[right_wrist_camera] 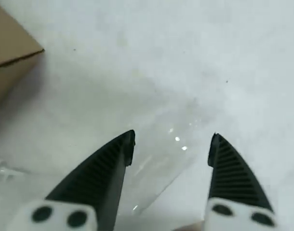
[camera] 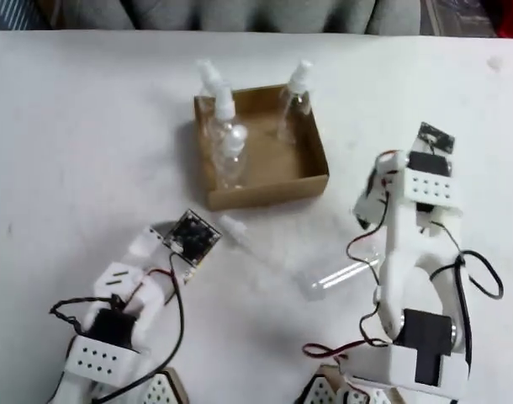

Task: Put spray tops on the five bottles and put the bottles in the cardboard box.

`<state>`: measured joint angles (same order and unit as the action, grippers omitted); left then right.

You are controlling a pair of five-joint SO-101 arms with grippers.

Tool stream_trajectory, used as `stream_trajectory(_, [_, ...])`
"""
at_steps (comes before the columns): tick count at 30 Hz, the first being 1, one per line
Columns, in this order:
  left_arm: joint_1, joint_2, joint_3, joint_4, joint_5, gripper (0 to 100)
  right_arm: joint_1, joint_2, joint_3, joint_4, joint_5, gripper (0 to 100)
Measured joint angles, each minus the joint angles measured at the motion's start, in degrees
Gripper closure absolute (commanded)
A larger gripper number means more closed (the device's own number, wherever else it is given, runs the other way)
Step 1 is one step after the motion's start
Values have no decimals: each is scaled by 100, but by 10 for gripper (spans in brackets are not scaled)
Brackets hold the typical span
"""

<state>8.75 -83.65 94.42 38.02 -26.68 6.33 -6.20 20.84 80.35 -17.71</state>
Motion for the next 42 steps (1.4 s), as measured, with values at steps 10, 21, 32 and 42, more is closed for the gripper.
stream_trajectory(10, [0,0,0,0,0,823,-378,923,26,44,-949,730])
stream_trajectory(21, [0,0,88,-158,0,823,-607,1811,26,-316,-958,809])
stream_trajectory(32, [0,0,88,-158,0,823,158,1811,-580,255,-70,981])
stream_trajectory(42, [0,0,88,-158,0,823,1354,1899,-2136,774,3130,981])
